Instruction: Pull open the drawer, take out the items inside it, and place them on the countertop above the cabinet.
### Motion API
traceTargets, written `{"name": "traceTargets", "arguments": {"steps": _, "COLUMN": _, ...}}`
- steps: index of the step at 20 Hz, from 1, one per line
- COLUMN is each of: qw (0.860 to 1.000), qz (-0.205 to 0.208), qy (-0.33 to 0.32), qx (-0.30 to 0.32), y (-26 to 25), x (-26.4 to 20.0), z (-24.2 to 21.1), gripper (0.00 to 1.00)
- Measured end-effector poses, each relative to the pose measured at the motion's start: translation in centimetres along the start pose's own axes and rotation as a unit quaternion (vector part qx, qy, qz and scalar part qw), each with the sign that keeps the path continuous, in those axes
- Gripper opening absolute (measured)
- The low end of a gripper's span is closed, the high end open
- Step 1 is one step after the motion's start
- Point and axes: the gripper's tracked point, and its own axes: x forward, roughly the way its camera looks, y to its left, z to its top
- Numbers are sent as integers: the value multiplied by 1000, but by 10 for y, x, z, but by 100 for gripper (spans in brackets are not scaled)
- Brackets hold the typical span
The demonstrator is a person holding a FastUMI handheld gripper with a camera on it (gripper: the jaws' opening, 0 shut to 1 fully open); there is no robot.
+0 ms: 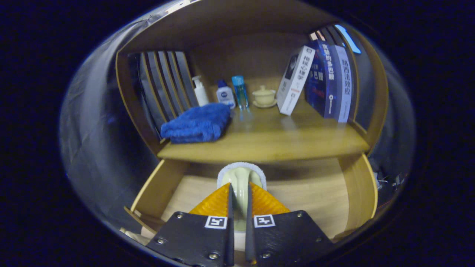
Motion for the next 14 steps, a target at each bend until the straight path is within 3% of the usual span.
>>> {"name": "traceTargets", "arguments": {"steps": 5, "qw": 997, "qz": -24, "qy": -67, "qx": -3, "y": -3, "x": 26, "z": 64, "gripper": 12}}
{"name": "traceTargets", "arguments": {"steps": 11, "qw": 989, "qz": -72, "qy": -126, "qx": -21, "y": -15, "x": 73, "z": 102, "gripper": 12}}
{"name": "traceTargets", "arguments": {"steps": 14, "qw": 983, "qz": -86, "qy": -163, "qx": -19, "y": -22, "x": 76, "z": 116, "gripper": 22}}
